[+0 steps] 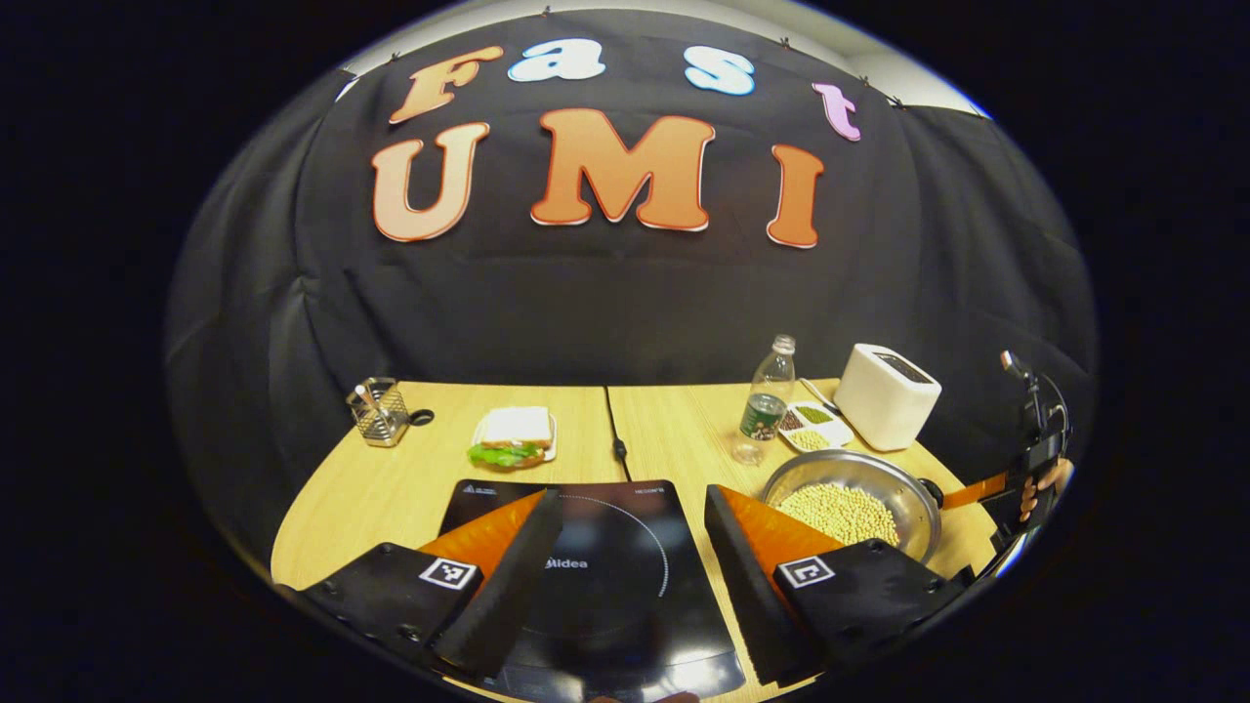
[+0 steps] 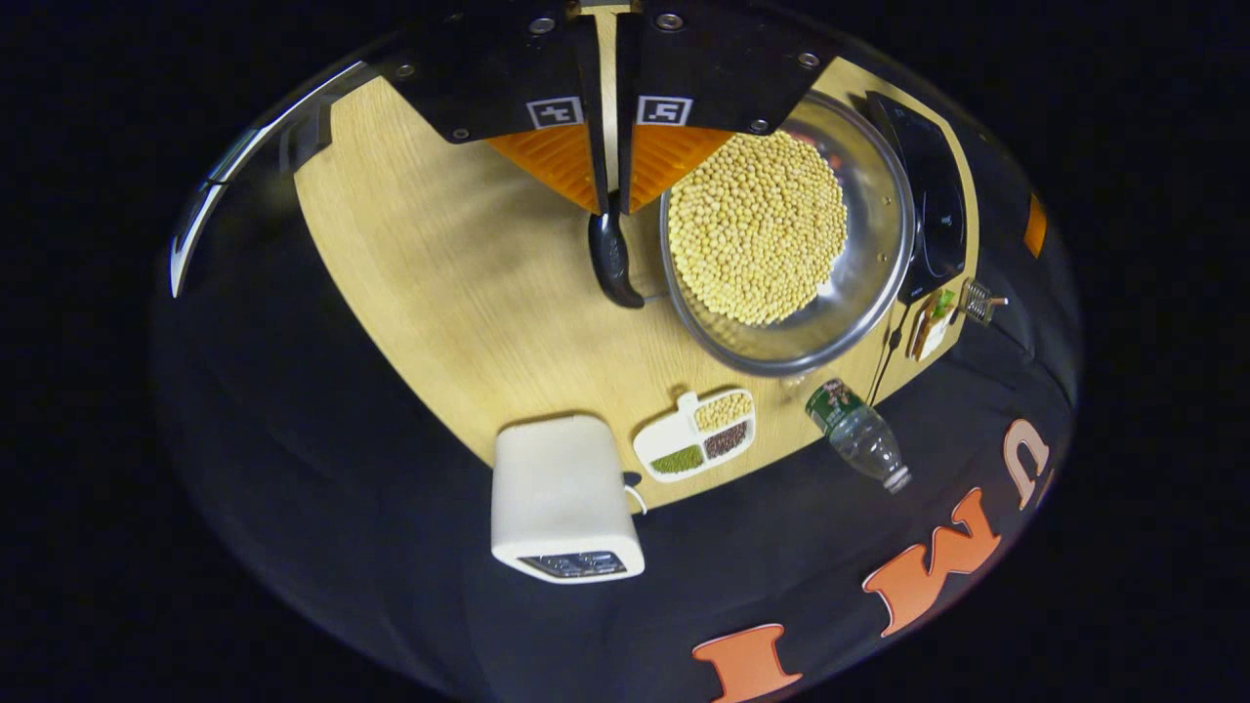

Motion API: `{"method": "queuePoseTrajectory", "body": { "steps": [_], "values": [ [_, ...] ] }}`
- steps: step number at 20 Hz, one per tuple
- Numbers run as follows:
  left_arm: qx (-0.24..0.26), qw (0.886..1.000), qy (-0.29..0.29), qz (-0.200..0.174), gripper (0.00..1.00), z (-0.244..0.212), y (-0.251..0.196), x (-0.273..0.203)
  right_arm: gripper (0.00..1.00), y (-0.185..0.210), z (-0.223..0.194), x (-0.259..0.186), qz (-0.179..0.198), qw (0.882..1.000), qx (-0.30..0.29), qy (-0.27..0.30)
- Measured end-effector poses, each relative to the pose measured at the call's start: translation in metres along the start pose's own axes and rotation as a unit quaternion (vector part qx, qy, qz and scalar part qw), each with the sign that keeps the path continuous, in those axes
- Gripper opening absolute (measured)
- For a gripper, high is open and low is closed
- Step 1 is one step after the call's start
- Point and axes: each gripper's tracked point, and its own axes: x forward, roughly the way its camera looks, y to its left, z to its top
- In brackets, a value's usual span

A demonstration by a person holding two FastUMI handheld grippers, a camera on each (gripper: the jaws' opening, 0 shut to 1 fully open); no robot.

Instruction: First push the handle of the pot to place it horizontally, then grasp the pot with both hands and set it on the induction cooktop.

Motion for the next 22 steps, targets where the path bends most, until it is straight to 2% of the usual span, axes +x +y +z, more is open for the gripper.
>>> {"method": "queuePoseTrajectory", "body": {
  "steps": [3, 7, 11, 16, 19, 22],
  "values": [
    [0.004, 1.0, 0.009, -0.004, 0.96, -0.011, -0.005, 0.004, 0.06, 0.001, -0.003, -0.006, 0.0, 1.0, -0.022, 0.007],
    [0.0, 1.0, 0.021, -0.001, 0.96, -0.018, -0.005, 0.009, 0.07, 0.014, -0.024, 0.007, 0.02, 0.998, -0.024, 0.054],
    [0.009, 1.0, 0.029, -0.003, 0.96, -0.025, -0.004, 0.009, 0.07, 0.017, -0.012, 0.011, 0.016, 0.999, -0.013, 0.045],
    [0.0, 0.998, 0.052, -0.033, 0.96, -0.039, -0.026, 0.017, 0.07, 0.019, -0.001, 0.02, 0.016, 0.999, -0.006, 0.04],
    [-0.004, 0.997, 0.069, -0.043, 0.97, -0.047, -0.038, 0.023, 0.08, 0.019, 0.003, 0.015, 0.034, 0.999, 0.002, 0.041],
    [0.001, 0.995, 0.08, -0.058, 0.96, -0.047, -0.057, 0.031, 0.08, 0.019, 0.024, 0.003, 0.046, 0.999, 0.008, 0.01]
  ]
}}
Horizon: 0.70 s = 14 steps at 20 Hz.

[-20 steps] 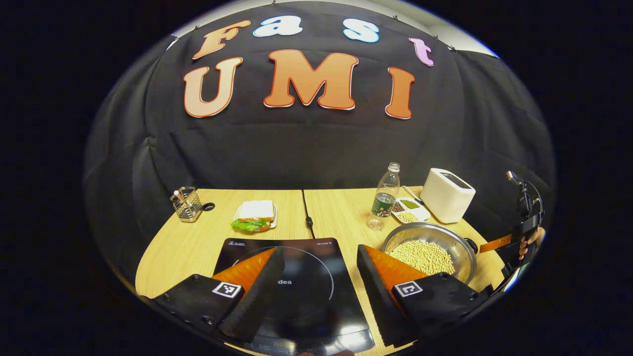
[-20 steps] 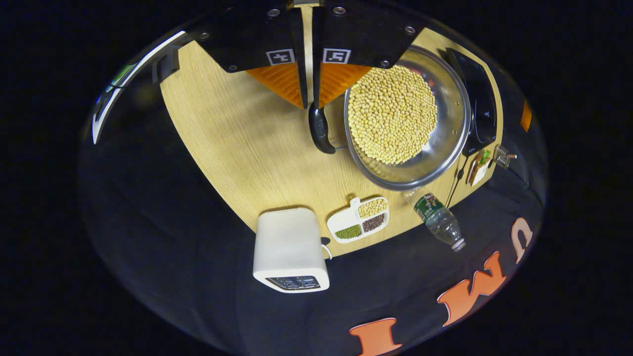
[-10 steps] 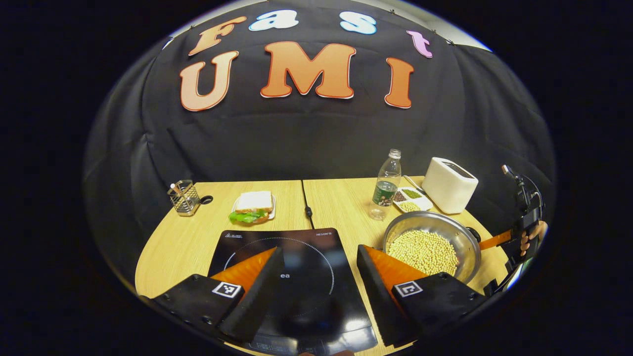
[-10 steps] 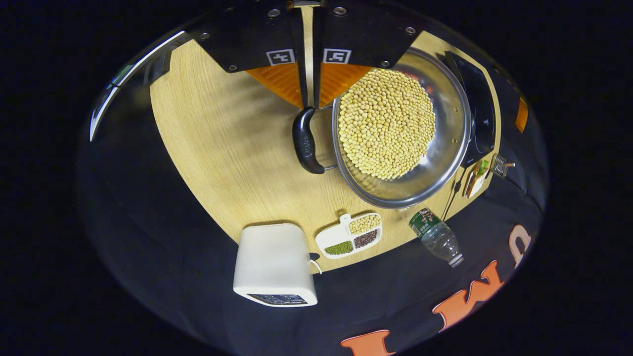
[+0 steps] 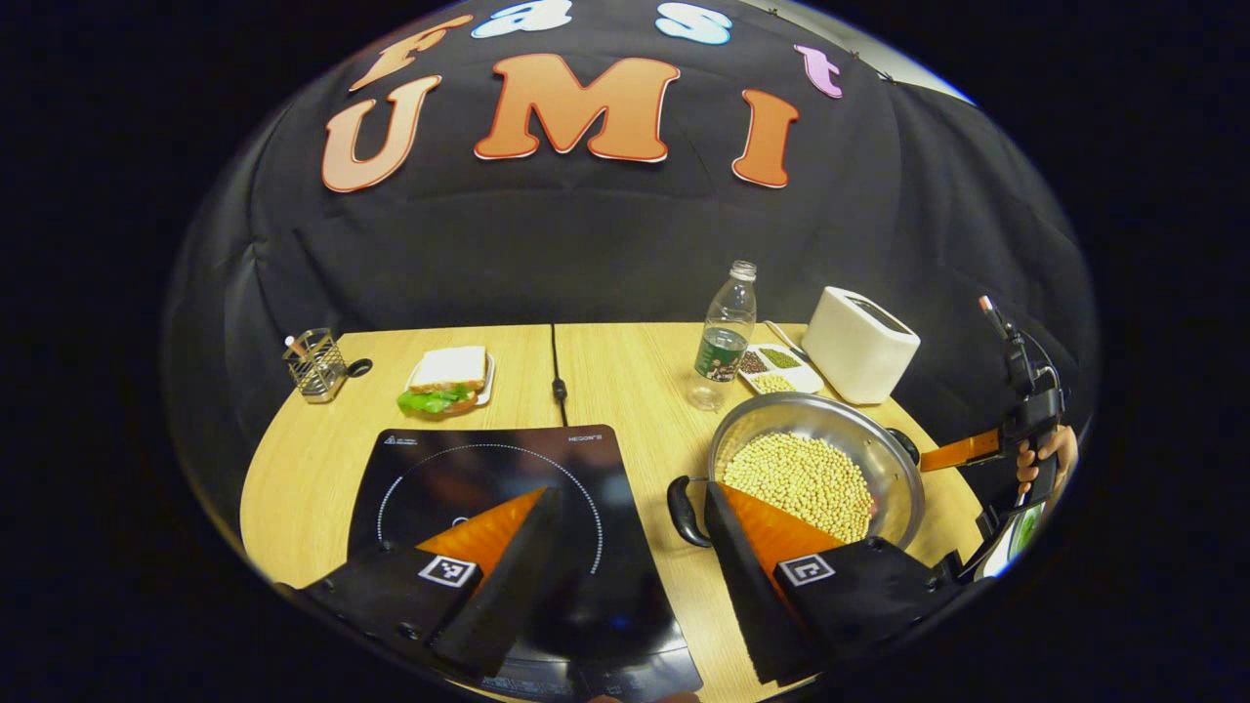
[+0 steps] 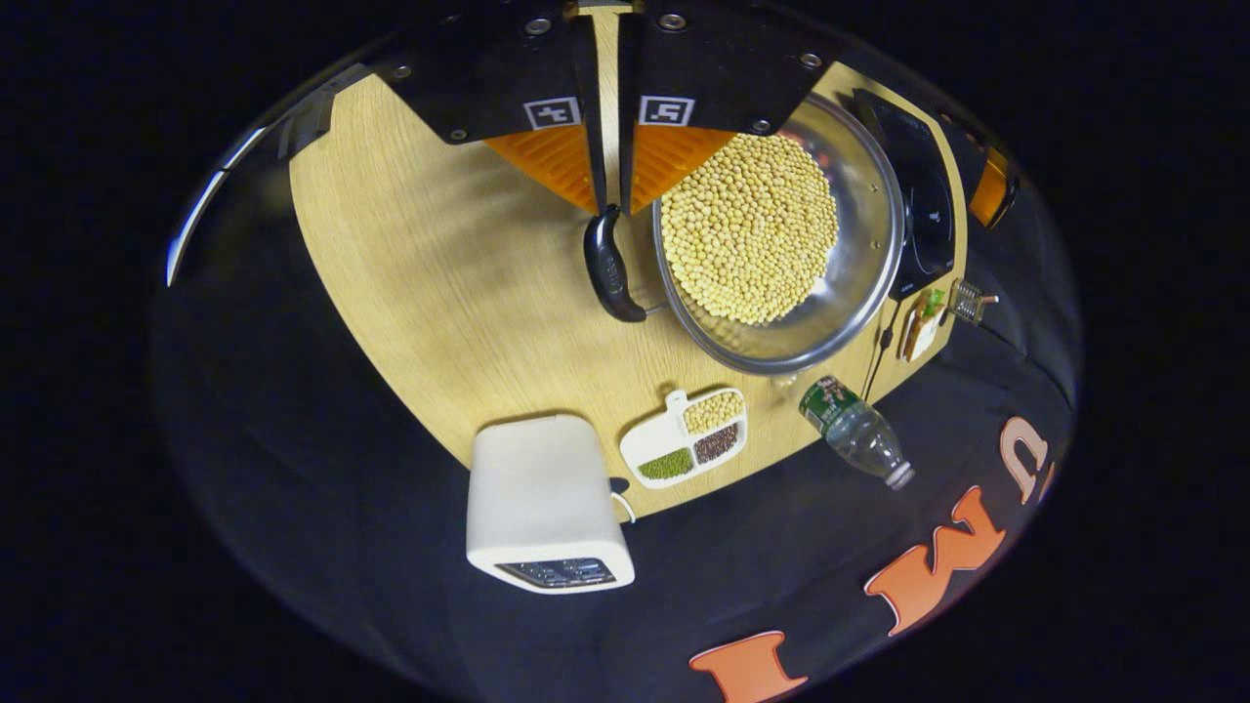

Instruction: First push the handle of the pot to place it horizontally, then grasp the pot with both hands and set it on the induction cooktop.

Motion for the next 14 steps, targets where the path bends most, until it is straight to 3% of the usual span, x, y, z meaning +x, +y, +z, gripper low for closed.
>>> {"method": "queuePoseTrajectory", "body": {
  "steps": [1, 2, 3, 5, 6, 7, 9, 11, 14],
  "values": [
    [0.0, 1.0, 0.007, -0.008, 0.97, -0.003, -0.006, 0.006, 0.12, 0.003, 0.005, -0.003, 0.0, 1.0, -0.004, -0.008],
    [-0.001, 1.0, 0.018, -0.017, 0.97, -0.005, -0.013, 0.012, 0.05, 0.007, 0.007, -0.006, 0.0, 1.0, -0.015, -0.015],
    [-0.003, 0.999, 0.032, -0.027, 0.96, -0.011, -0.022, 0.018, 0.24, 0.012, 0.009, -0.008, 0.003, 1.0, -0.025, -0.018],
    [-0.005, 0.997, 0.066, -0.042, 0.97, -0.022, -0.035, 0.033, 0.4, 0.029, 0.01, -0.013, 0.023, 0.999, -0.042, -0.025],
    [-0.005, 0.996, 0.081, -0.04, 0.97, -0.029, -0.036, 0.039, 0.39, 0.036, 0.012, -0.01, 0.027, 0.998, -0.049, -0.029],
    [-0.005, 0.995, 0.091, -0.037, 0.97, -0.032, -0.036, 0.049, 0.49, 0.038, 0.013, -0.01, 0.027, 0.997, -0.058, -0.03],
    [-0.009, 0.993, 0.109, -0.034, 0.98, -0.043, -0.038, 0.061, 0.58, 0.036, 0.014, -0.009, 0.016, 0.996, -0.076, -0.035],
    [-0.026, 0.99, 0.13, -0.055, 0.99, -0.054, -0.051, 0.07, 0.68, 0.037, 0.015, -0.005, 0.016, 0.996, -0.081, -0.038],
    [-0.035, 0.986, 0.15, -0.058, 0.96, -0.065, -0.054, 0.083, 0.75, 0.032, 0.02, -0.001, 0.004, 0.995, -0.087, -0.047]
  ]
}}
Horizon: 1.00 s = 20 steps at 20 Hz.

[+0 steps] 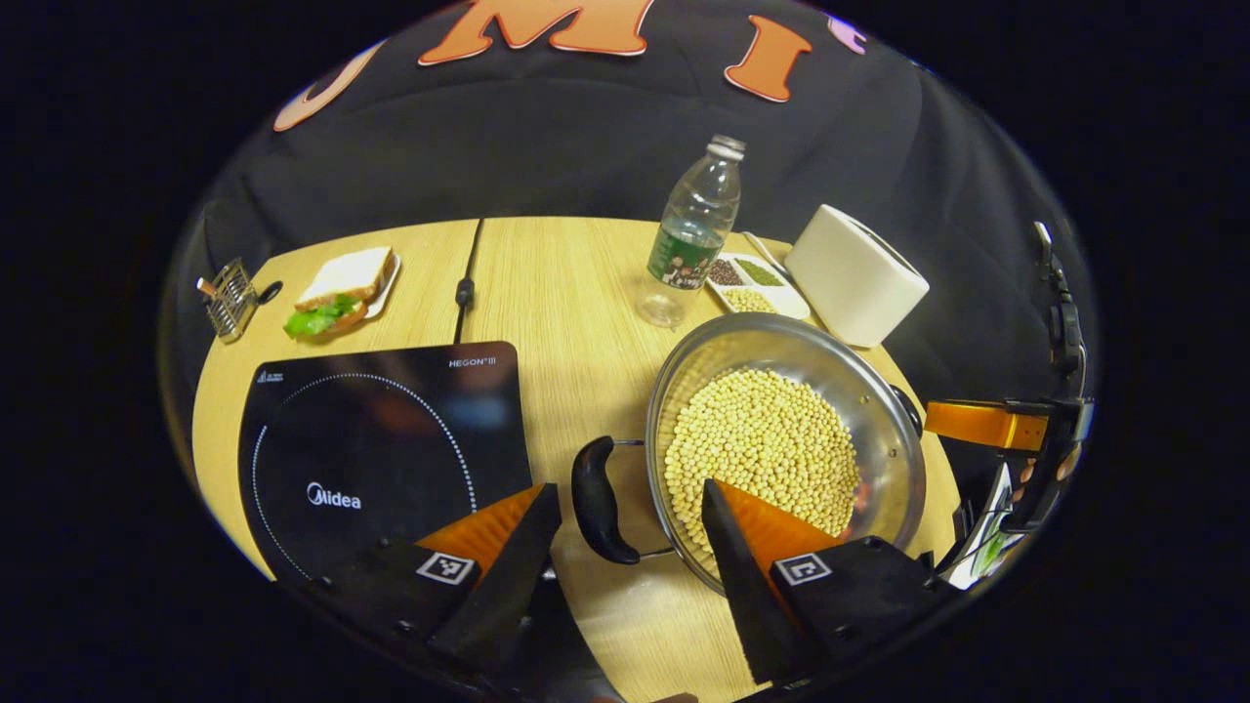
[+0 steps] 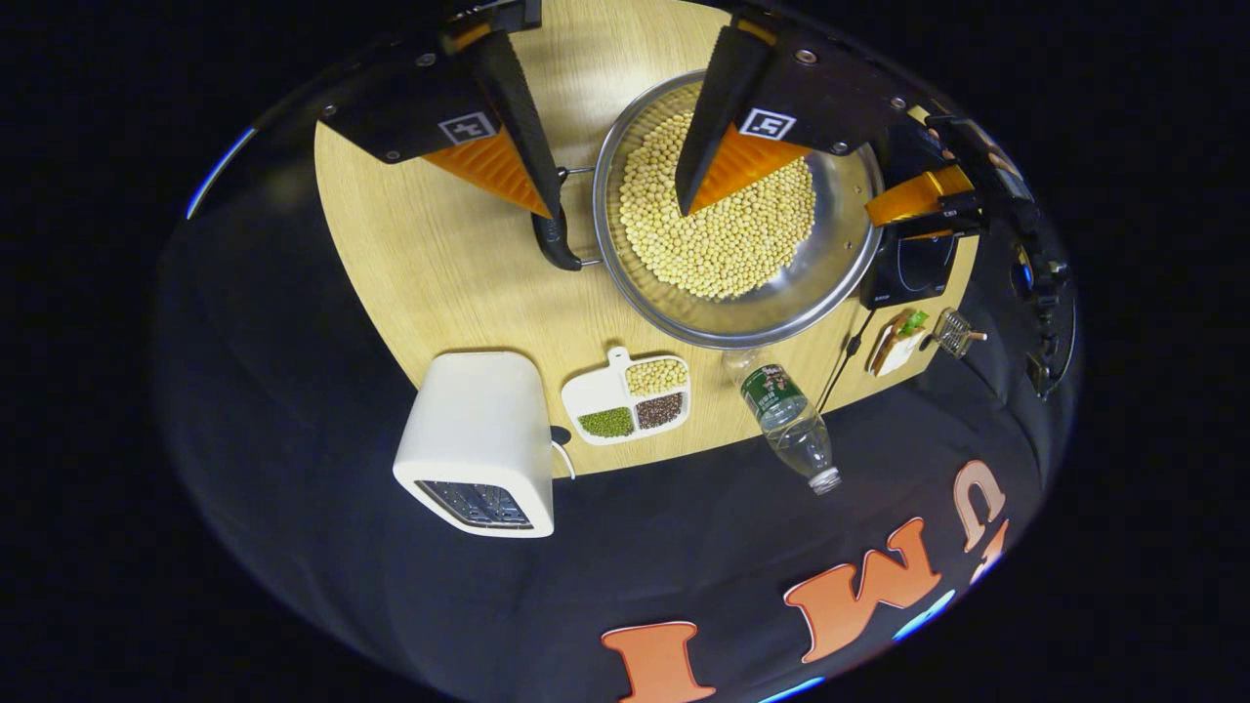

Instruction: First push the handle of the pot to place it horizontally, then grasp the pot with both hands and set it on the induction cooktop.

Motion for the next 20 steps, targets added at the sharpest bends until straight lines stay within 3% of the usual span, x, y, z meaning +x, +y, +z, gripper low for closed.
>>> {"method": "queuePoseTrajectory", "body": {
  "steps": [3, 10, 14, 16, 19, 20],
  "values": [
    [0.011, 1.0, 0.0, 0.004, 0.95, -0.002, -0.005, 0.014, 0.81, -0.007, -0.003, 0.008, -0.018, 1.0, -0.013, 0.005],
    [0.029, 0.999, -0.036, 0.006, 0.99, 0.013, -0.012, 0.042, 0.83, -0.029, -0.008, 0.027, -0.064, 0.997, -0.036, 0.007],
    [0.039, 0.998, -0.037, 0.036, 0.96, 0.014, -0.009, 0.061, 0.83, -0.033, -0.027, 0.036, -0.057, 0.998, -0.015, 0.028],
    [0.034, 0.997, -0.044, 0.048, 0.96, 0.018, -0.001, 0.07, 0.81, -0.038, -0.029, 0.042, -0.065, 0.998, -0.013, 0.023],
    [0.024, 0.996, -0.053, 0.072, 0.94, 0.014, 0.005, 0.08, 0.66, -0.041, -0.031, 0.047, -0.066, 0.998, -0.001, 0.011],
    [0.032, 0.994, -0.064, 0.082, 0.94, 0.017, 0.007, 0.081, 0.66, -0.04, -0.031, 0.047, -0.066, 0.998, 0.001, 0.006]
  ]
}}
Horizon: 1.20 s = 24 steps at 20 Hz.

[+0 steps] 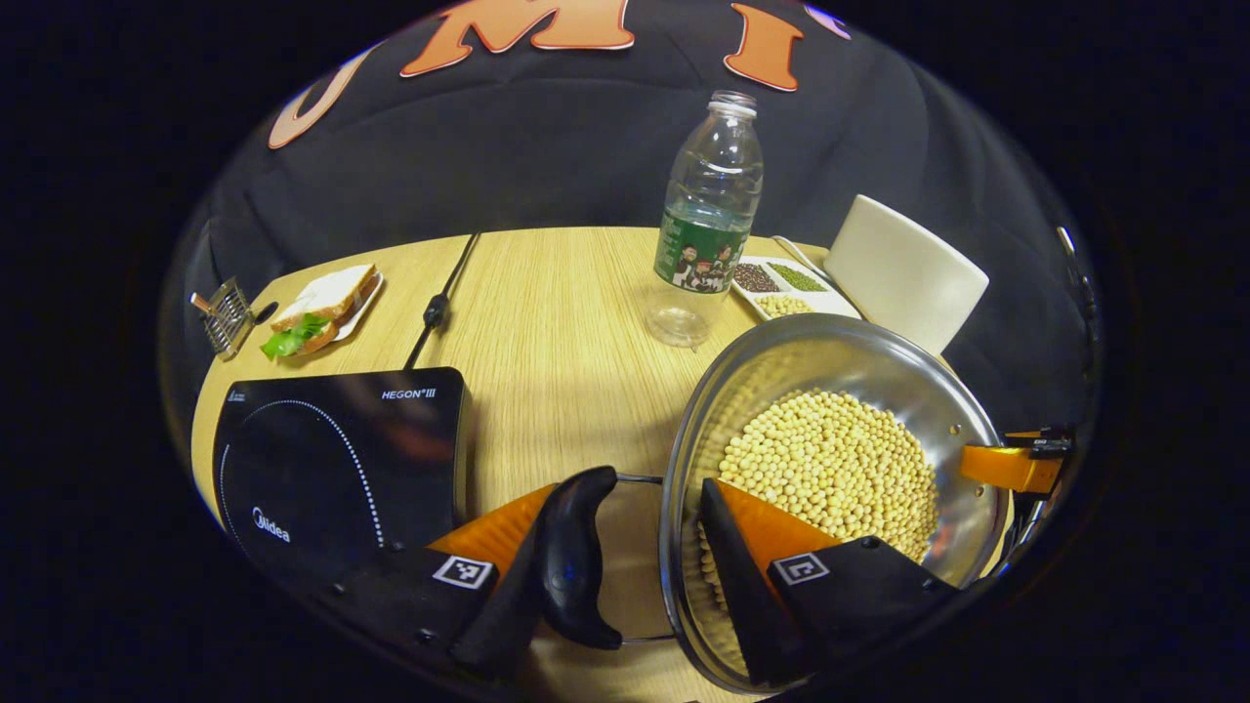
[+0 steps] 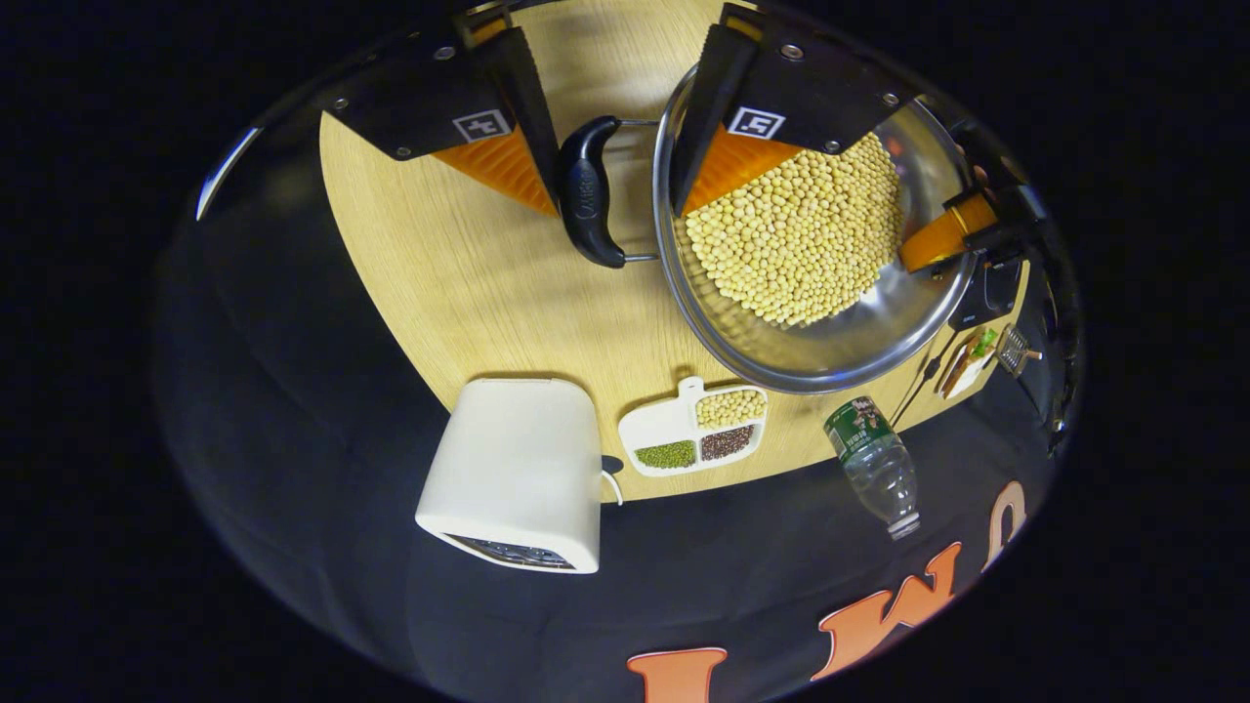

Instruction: First push the handle of the pot to place it horizontally, then grasp the pot with both hands and set it on the induction cooktop.

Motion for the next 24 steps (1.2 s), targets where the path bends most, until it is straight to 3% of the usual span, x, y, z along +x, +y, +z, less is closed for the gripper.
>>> {"method": "queuePoseTrajectory", "body": {
  "steps": [1, 10, 16, 24],
  "values": [
    [0.004, 1.0, -0.007, 0.006, 0.88, 0.0, -0.003, 0.001, 0.65, 0.0, 0.001, 0.001, -0.001, 1.0, -0.002, -0.007],
    [0.029, 0.998, -0.055, 0.022, 0.88, 0.011, -0.002, 0.006, 0.62, 0.0, 0.005, -0.003, -0.019, 0.997, -0.03, -0.065],
    [0.029, 0.997, -0.058, 0.034, 0.84, 0.011, 0.002, -0.005, 0.58, 0.006, -0.001, -0.003, -0.022, 0.997, -0.028, -0.068],
    [0.036, 0.995, -0.083, 0.039, 0.83, 0.031, 0.017, -0.05, 0.57, 0.025, 0.015, -0.053, -0.019, 0.994, -0.032, -0.103]
  ]
}}
